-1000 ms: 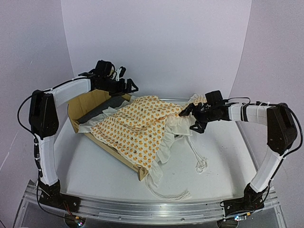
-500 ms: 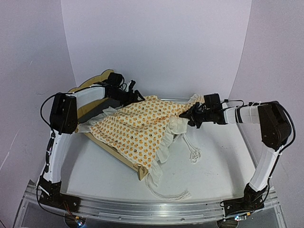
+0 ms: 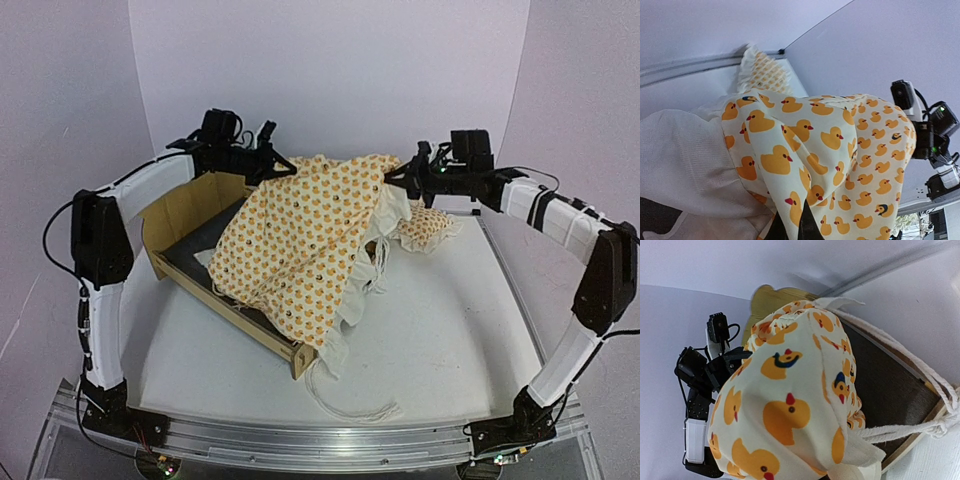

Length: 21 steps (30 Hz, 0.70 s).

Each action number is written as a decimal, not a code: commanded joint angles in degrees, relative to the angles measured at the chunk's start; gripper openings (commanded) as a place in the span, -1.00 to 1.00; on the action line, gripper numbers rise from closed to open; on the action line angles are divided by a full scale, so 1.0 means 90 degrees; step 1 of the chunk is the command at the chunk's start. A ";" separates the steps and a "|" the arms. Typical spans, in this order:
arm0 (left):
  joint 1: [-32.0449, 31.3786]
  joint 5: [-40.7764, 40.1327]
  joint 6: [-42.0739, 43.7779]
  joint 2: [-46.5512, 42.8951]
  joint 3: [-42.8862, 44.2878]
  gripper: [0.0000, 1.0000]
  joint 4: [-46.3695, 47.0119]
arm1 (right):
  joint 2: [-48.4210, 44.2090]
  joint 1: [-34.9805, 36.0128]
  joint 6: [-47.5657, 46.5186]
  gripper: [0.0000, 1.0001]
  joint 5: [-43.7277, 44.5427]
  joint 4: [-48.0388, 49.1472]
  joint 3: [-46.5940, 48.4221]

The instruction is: Set up the pet bed

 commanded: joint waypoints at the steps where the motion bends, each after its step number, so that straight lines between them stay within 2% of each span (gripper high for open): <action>1: -0.0161 -0.0019 -0.0038 -0.2030 -0.0037 -1.00 0.0440 | -0.0780 0.0015 -0.0760 -1.00 -0.0038 -0.0806 0.1099; 5: -0.0495 -0.0172 0.0022 -0.3201 -0.0406 -1.00 0.0756 | -0.1017 0.0017 -0.1194 -1.00 -0.0012 -0.1336 0.1751; 11: -0.2152 -0.0417 0.0381 -0.5057 -0.1378 -1.00 0.1880 | -0.1550 0.0019 -0.1817 -1.00 0.0144 -0.1699 0.2305; 14: -0.2785 -0.0775 0.0075 -0.5841 -0.2430 -1.00 0.2992 | -0.1842 0.0020 -0.2170 -1.00 0.0521 -0.1788 0.2421; 17: -0.3260 -0.1197 -0.0048 -0.6215 -0.3175 -1.00 0.3704 | -0.1846 0.0019 -0.2426 -1.00 0.0752 -0.1789 0.2745; 21: -0.3736 -0.1474 0.0107 -0.6033 -0.3233 -1.00 0.3725 | -0.1353 0.0019 -0.2332 -1.00 0.0705 -0.1569 0.3348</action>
